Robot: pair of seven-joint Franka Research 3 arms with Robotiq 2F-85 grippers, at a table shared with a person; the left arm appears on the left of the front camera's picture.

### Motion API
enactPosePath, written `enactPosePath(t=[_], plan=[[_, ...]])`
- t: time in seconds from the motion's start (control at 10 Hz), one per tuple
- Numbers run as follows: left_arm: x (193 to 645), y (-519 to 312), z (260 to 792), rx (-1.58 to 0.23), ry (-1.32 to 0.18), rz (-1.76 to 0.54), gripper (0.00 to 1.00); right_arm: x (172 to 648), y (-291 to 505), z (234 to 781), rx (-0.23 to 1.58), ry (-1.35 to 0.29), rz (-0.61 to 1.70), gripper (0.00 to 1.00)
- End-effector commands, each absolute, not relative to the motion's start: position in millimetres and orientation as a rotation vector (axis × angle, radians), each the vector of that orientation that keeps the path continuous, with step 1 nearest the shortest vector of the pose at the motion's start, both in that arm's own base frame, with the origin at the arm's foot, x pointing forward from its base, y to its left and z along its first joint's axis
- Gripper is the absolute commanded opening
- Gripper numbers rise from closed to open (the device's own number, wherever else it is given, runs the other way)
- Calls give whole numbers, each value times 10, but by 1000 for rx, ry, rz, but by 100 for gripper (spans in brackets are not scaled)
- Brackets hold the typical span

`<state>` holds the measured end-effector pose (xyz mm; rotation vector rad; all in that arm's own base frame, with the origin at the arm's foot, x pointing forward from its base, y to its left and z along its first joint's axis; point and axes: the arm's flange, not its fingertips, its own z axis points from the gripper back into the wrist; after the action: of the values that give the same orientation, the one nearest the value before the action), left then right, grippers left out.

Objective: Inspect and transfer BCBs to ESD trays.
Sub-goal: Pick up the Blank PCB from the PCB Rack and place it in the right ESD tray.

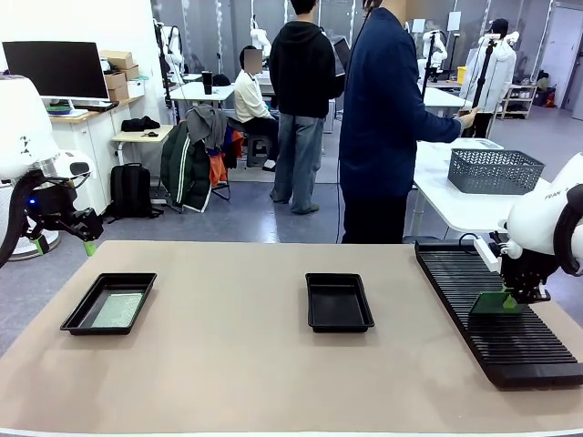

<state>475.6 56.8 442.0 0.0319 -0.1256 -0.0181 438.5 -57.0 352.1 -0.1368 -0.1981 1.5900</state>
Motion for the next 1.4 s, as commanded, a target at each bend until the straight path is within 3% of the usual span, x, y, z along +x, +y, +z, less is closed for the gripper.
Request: enactPosePath(t=[0.0,0.1,0.2,0.3,0.7,1.0,1.3], plan=[[4746,573,4418,32,-125,-17,100,4432,-646,3502,-119,-207,1612,15],[4746,573,4418,32,-125,-17,100,4428,-650,3505,-117,-206,1610,4],[4746,573,4418,32,-125,-17,100,4427,-660,3502,-115,-206,1607,8],[4746,573,4418,32,-125,-17,100,4430,-660,3502,-111,-207,1609,0],[4746,573,4418,32,-125,-17,100,4399,-691,3645,-118,-217,1600,0],[4746,573,4418,32,-125,-17,100,4299,-765,4335,-156,-206,1602,0],[4746,573,4418,32,-125,-17,100,4143,-895,5478,-141,-221,1593,0]])
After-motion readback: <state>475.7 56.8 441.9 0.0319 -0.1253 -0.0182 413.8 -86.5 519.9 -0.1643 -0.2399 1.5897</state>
